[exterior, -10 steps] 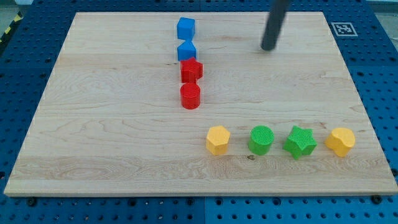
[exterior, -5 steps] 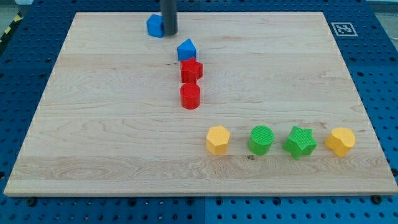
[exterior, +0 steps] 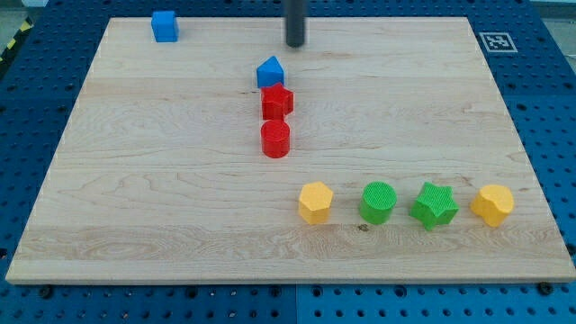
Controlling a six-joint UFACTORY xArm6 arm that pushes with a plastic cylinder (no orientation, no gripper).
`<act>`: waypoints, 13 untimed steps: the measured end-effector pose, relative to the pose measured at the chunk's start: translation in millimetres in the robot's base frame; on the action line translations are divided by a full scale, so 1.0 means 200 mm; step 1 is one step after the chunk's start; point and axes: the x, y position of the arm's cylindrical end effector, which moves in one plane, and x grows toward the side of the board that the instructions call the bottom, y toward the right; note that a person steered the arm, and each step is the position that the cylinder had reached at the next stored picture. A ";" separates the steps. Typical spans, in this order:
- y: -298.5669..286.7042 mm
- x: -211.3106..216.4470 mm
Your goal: Move the blue triangle bottom right to the blue cube
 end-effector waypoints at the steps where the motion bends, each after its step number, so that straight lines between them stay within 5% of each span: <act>1: 0.03 0.32; 3: -0.13 0.44; 9: -0.55 0.11; 13: -0.45 -0.03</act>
